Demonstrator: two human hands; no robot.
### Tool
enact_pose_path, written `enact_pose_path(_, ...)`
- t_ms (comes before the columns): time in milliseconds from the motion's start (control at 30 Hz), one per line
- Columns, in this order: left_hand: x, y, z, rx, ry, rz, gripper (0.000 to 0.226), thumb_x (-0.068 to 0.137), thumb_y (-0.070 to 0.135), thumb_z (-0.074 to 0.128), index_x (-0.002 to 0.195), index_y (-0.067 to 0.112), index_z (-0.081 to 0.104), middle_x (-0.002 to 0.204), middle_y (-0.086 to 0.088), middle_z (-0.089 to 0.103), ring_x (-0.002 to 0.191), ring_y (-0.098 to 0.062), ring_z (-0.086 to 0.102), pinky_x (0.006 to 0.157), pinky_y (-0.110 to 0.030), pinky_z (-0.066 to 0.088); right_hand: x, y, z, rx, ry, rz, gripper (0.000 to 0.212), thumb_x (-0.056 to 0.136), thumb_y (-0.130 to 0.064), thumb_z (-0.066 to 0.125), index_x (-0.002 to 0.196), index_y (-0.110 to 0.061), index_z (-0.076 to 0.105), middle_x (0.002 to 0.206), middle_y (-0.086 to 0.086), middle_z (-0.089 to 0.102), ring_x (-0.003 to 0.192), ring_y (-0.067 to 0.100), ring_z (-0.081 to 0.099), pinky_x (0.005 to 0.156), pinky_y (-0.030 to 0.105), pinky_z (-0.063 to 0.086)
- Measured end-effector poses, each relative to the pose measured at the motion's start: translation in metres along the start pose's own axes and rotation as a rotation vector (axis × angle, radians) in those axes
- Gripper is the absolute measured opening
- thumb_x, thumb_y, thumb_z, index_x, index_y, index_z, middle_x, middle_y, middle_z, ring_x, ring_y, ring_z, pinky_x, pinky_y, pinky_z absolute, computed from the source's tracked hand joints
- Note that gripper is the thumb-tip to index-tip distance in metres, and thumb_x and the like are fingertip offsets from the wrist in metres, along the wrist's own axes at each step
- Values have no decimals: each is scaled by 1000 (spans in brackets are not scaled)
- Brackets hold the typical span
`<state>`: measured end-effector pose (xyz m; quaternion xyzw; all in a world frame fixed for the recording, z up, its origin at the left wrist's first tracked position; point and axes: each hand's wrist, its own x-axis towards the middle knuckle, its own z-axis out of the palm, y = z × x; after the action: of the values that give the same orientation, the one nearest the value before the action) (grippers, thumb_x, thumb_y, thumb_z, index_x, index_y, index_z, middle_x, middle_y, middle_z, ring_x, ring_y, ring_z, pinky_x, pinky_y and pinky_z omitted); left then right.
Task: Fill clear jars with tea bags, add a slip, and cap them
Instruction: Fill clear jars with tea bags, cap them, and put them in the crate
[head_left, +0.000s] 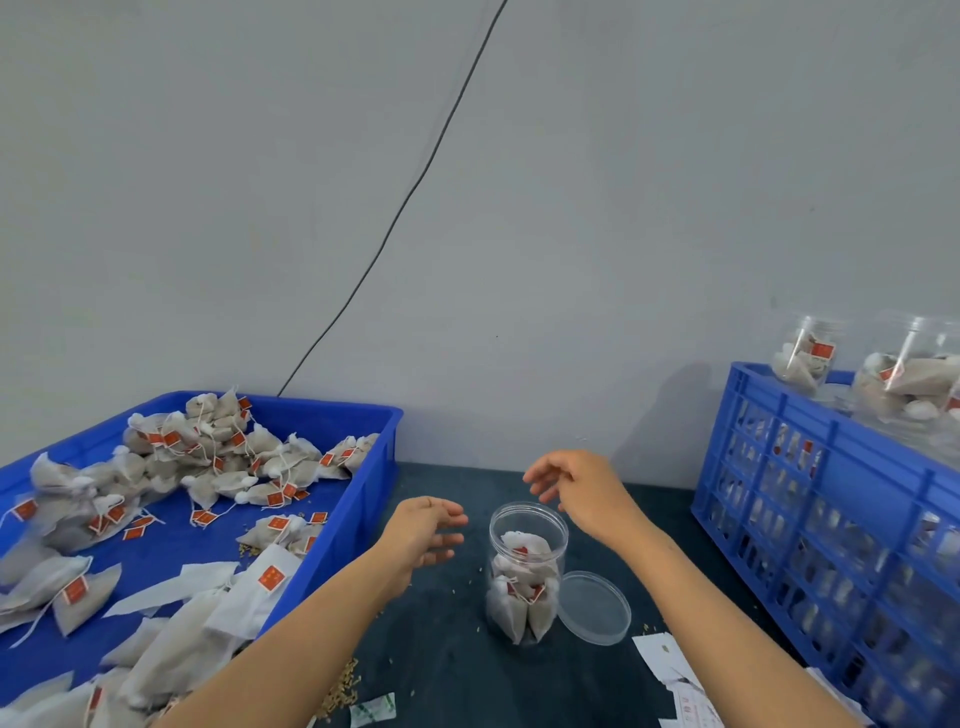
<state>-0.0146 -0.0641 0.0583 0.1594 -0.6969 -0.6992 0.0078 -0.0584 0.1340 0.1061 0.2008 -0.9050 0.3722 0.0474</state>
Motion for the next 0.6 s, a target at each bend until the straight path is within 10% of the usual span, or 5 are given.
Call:
enact_pose_path(233,-10,-8,13,800,-116,492,56,85,-5,40,122,33,56,126,8,54,107,-13,56,87,-27,49,-29,25,30,147,111,57,46,87,12,35,105,-17,65,100,-4,69,100,8,62,80,11,41)
enact_pose_path(600,-39,-25,18,418,-177,391,42,82,-9,53,106,22,67,113,8,65,101,-9,59,83,-28,53,-56,22,41,322,98,77,41,92,9,33,109,-15,62,103,-3,69,100,7,59,81,13,43)
